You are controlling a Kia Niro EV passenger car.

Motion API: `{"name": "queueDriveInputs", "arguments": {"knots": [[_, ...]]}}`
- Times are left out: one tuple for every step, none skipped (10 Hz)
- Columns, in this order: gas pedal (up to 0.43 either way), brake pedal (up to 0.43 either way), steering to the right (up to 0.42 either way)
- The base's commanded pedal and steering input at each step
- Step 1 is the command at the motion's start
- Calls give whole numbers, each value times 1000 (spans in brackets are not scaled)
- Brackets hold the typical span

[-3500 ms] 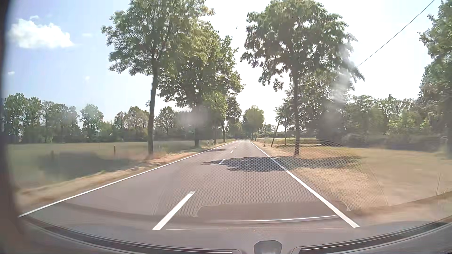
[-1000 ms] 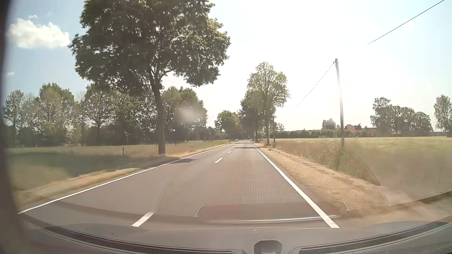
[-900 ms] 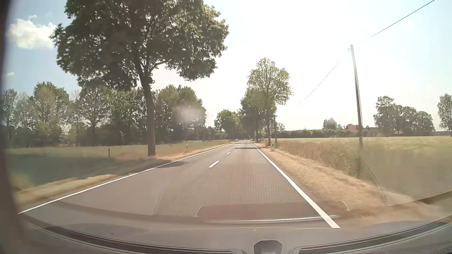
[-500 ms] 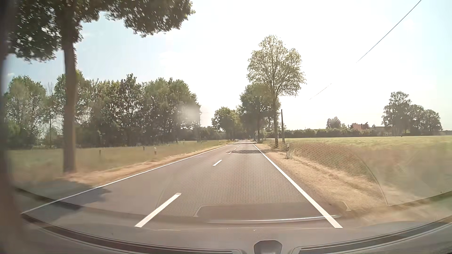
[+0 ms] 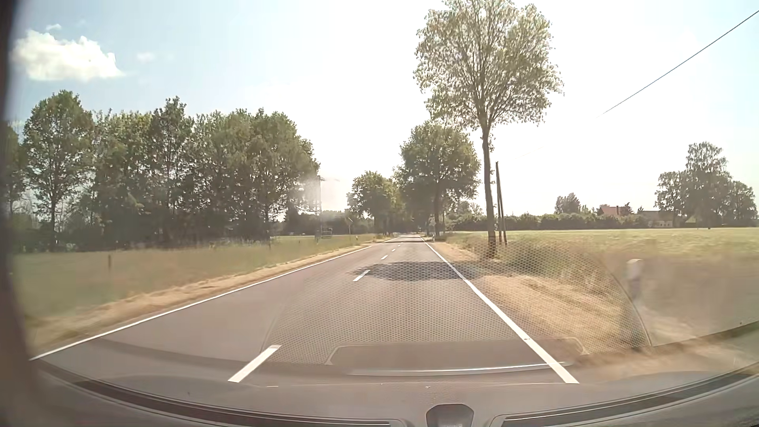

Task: Follow the waypoints while adhering to traffic rules and regulations

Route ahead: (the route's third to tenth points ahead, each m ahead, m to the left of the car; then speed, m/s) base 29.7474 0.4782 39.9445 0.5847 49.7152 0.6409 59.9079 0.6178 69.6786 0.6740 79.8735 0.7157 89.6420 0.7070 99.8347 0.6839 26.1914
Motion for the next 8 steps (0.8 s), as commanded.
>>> {"name": "queueDriveInputs", "arguments": {"knots": [[240,6,3],[240,6,3],[240,6,3],[240,6,3],[240,6,3],[240,6,3],[240,6,3],[240,6,3]]}}
